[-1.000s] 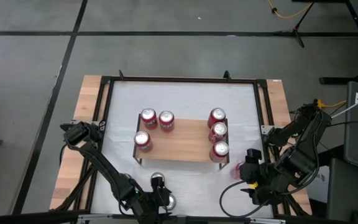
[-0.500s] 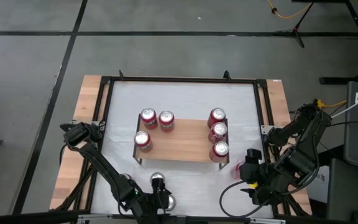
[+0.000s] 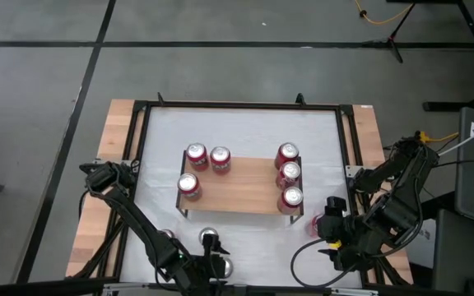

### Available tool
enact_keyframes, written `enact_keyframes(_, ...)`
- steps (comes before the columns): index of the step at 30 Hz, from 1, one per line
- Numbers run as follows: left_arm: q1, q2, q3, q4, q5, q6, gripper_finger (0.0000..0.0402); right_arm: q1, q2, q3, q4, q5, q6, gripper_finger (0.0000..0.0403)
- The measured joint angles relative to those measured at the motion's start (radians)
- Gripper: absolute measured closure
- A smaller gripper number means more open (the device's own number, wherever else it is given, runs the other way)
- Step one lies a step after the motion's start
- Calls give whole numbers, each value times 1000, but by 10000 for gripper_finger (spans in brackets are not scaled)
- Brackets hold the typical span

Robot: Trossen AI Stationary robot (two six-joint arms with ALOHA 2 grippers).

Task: Place canned beverage on shelf
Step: Put the silver soda can on the shelf

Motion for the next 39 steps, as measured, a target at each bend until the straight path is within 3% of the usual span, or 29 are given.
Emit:
enact_keyframes(24, 0, 50, -4, 0, 47, 4, 30, 0, 0, 0, 0, 0, 0, 56)
enact_keyframes(39, 0, 48, -3, -10, 38, 3, 123, 0, 0, 0, 1, 0, 0, 56)
